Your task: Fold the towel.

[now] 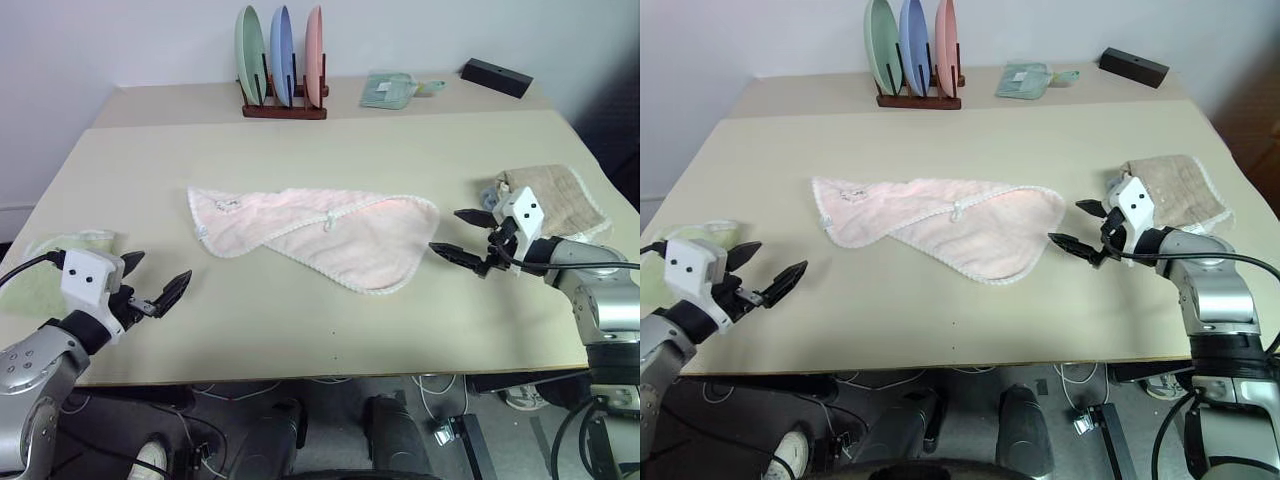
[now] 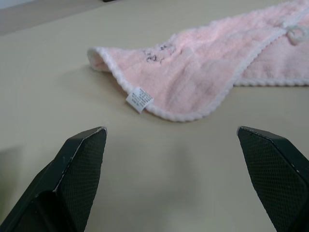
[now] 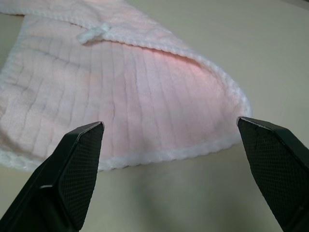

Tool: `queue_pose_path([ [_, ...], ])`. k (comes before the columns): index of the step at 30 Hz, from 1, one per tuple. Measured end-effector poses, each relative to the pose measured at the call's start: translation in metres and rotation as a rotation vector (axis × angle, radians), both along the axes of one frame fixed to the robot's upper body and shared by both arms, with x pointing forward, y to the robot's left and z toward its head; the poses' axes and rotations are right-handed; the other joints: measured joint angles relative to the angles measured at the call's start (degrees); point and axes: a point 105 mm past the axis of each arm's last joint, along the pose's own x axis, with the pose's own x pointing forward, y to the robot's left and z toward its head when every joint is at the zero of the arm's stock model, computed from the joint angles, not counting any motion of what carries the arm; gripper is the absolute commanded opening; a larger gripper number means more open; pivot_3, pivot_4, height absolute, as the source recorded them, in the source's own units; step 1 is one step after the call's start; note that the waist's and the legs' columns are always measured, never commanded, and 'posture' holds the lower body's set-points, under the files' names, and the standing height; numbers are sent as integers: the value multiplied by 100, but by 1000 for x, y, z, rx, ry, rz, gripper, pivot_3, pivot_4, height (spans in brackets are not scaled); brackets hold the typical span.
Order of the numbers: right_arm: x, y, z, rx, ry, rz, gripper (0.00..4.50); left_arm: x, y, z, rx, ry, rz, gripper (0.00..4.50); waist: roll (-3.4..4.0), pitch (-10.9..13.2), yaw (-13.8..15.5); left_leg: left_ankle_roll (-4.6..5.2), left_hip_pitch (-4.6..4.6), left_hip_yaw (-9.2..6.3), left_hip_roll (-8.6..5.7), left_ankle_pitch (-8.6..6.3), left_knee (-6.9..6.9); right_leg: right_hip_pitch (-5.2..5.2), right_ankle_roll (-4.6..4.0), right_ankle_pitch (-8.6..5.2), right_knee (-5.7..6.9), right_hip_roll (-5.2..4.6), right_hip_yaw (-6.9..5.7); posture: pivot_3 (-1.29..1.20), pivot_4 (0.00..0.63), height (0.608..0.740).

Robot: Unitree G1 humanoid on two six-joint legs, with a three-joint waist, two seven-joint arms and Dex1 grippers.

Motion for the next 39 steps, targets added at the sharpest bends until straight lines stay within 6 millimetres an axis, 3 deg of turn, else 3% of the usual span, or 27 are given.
queue_pose_path([
  [9,0,16,5,15,-28,17,4500,4,-18,-4,-6,22,-62,4427,-3,1,17,1,-1,1,0,-1,0,0,0,1,-2,0,0,0,150,740],
  [15,2,36,-2,58,-22,34,4500,8,-51,-22,166,87,-213,4427,-4,2,18,1,-1,12,0,-1,1,0,-1,1,-1,2,1,0,150,740],
  [21,0,61,1,83,-51,72,4500,41,-52,-34,354,68,-194,4427,-3,2,23,4,0,1,0,-2,-2,0,3,3,-6,2,2,0,150,740],
  [24,-1,64,0,95,-52,60,4500,62,-50,-45,393,79,-182,4427,-4,2,37,4,-1,-3,-1,-2,-3,0,14,10,-6,4,0,0,150,740],
  [33,-7,65,2,113,-67,20,4500,106,-63,-43,414,15,-242,4427,6,-7,152,-2,8,-3,-1,2,7,12,22,17,1,3,-2,0,150,740],
  [37,-8,66,5,113,-80,10,4500,110,-63,-47,417,10,-257,2675,5,-7,117,-1,9,-1,1,2,8,11,24,18,2,4,0,0,150,740],
  [39,-8,65,7,118,-87,1,4500,110,-64,-49,421,12,-268,1533,5,-7,98,-2,9,-1,4,2,6,8,24,19,3,8,0,0,150,740],
])
